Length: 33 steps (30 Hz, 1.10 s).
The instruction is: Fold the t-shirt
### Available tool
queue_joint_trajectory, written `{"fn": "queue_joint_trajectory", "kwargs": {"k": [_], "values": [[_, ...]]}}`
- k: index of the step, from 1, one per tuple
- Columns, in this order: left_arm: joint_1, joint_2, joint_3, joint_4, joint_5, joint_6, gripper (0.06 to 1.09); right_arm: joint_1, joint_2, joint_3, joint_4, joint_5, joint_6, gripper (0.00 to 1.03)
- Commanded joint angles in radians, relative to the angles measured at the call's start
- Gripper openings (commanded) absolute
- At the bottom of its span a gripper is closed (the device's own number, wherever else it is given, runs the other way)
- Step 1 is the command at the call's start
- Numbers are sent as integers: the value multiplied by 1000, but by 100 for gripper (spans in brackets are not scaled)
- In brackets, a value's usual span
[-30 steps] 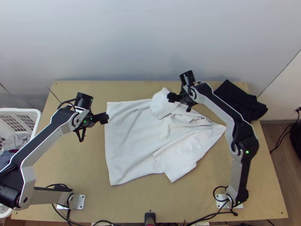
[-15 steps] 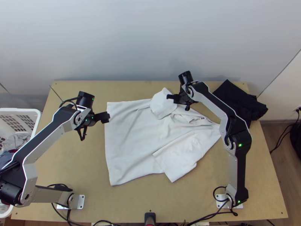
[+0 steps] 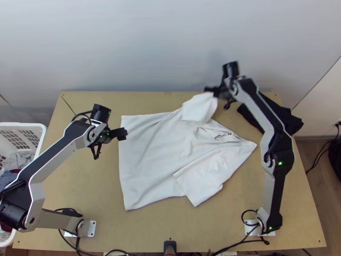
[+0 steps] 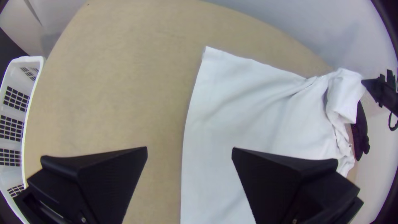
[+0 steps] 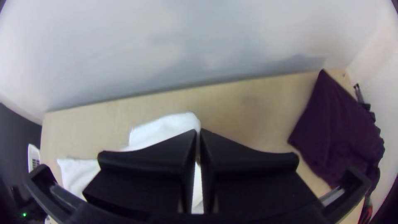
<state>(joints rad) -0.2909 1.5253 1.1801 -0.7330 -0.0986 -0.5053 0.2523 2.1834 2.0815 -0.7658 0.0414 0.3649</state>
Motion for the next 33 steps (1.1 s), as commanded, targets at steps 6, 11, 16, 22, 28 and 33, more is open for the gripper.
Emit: {"fn": "queue_joint_trajectory", "kwargs": {"k": [6, 11, 16, 22, 28, 33], "values": [[-14, -4, -39, -2, -1, 1, 105, -108, 122, 200, 252, 163, -58, 7], [-47, -22, -37, -3, 2, -2, 105, -85, 145, 181, 272, 198, -35, 74], [-67, -74, -63, -28, 2, 2, 105, -59, 90, 170, 114, 198, 14, 99], [-149, -217, -145, -94, 17, 24, 105, -62, -22, 137, -118, 198, 29, 99], [-221, -318, -247, -112, 19, 16, 105, -42, -240, 20, -202, 153, 74, 99], [-286, -329, -292, -149, 19, 16, 105, -19, -410, -57, -202, 61, 140, 99]]}}
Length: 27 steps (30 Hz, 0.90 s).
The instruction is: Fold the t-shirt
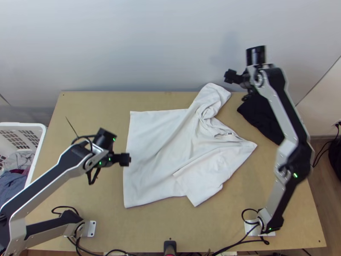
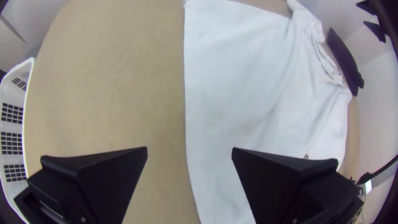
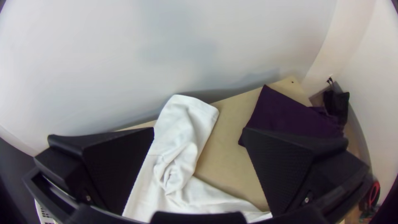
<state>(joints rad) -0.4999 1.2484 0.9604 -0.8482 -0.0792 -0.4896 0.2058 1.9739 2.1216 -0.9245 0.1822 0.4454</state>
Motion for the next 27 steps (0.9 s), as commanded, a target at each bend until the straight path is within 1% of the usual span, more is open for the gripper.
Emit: {"fn": "queue_joint_trajectory", "kwargs": {"k": [1, 7, 13, 17, 20, 23, 27], "values": [[-89, -55, -78, -34, -1, -3, 105, 35, -231, -115, -43, -86, 59, 99], [-169, -69, -120, -57, 4, -4, 105, 75, -418, -308, -42, -84, 56, 99], [-238, -69, -164, -58, 4, -6, 105, 60, -601, -463, -39, -86, 44, 99], [-290, -64, -195, -57, 4, -33, 105, 46, -695, -560, -23, -86, 44, 99], [-318, -67, -200, -63, 9, -52, 105, 55, -730, -614, -11, -86, 41, 99], [-339, -69, -200, -78, 62, -73, 105, 55, -748, -666, -11, -86, 42, 99], [-391, -60, -212, -71, 71, -95, 105, 46, -764, -720, -11, -84, 38, 99]]}}
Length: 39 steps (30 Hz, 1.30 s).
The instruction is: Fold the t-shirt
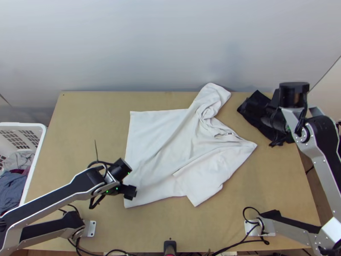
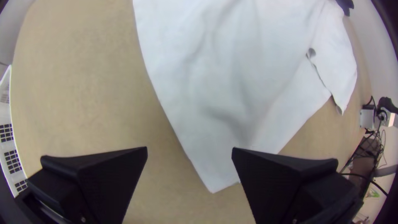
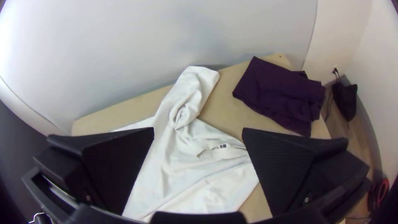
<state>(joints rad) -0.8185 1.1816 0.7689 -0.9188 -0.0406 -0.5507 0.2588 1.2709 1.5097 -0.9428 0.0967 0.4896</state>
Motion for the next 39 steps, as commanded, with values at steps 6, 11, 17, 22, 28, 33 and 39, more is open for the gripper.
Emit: {"fn": "queue_joint_trajectory", "kwargs": {"k": [6, 11, 17, 22, 28, 33, 39], "values": [[-159, 87, -31, 11, 33, -55, 103, -7, -82, -163, 7, 1, -22, 99], [-205, 125, -46, 44, 33, -68, 96, -9, -77, -172, 9, 1, -20, 99], [-208, 105, -86, 101, 19, -81, 61, -7, -67, -177, 24, 0, -17, 99], [-211, 59, -102, 153, -64, -49, 10, 8, -54, -163, 22, -2, -17, 99], [-70, -63, -111, 133, -84, -6, 10, 63, -41, -138, 19, -12, -37, 99], [298, -214, -85, 101, -65, 184, 10, 82, -24, -129, 19, -38, -56, 99], [680, -310, -6, -17, 93, 429, 10, 94, -1, -131, 19, -49, -54, 99]]}}
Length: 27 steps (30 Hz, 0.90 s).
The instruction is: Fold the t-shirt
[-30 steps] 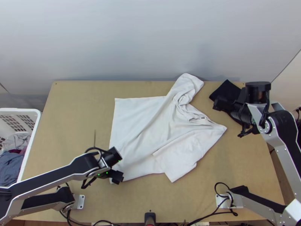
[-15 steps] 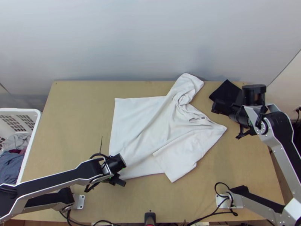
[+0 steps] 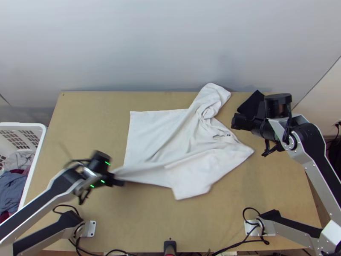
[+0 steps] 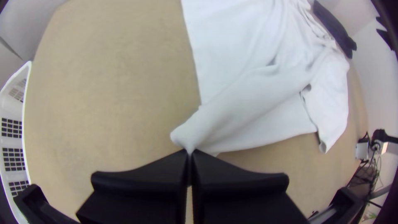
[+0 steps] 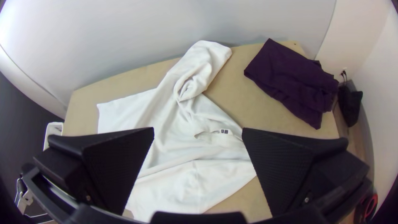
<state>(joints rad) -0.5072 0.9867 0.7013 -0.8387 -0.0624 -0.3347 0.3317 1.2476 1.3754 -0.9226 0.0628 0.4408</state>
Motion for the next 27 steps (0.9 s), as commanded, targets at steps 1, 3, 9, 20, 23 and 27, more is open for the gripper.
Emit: {"fn": "queue_joint_trajectory", "kwargs": {"k": [1, 3, 9, 20, 23, 27], "values": [[392, -126, 67, -135, 144, 241, 10, 30, 27, 4, -2, -18, -5, 99], [424, -151, 79, -240, 187, 293, 10, 46, 32, 4, -5, -21, -5, 99], [427, -273, 133, -565, 271, 413, 10, 59, 52, 5, -5, -26, -7, 99], [469, -450, 130, -557, 223, 582, 10, 116, 58, -22, -9, -44, -5, 99], [469, -462, 116, -453, 268, 427, 13, 116, 62, -18, -5, -44, -5, 99], [458, -471, 75, -341, 285, 296, 58, 113, 64, -19, -5, -44, -2, 99]]}}
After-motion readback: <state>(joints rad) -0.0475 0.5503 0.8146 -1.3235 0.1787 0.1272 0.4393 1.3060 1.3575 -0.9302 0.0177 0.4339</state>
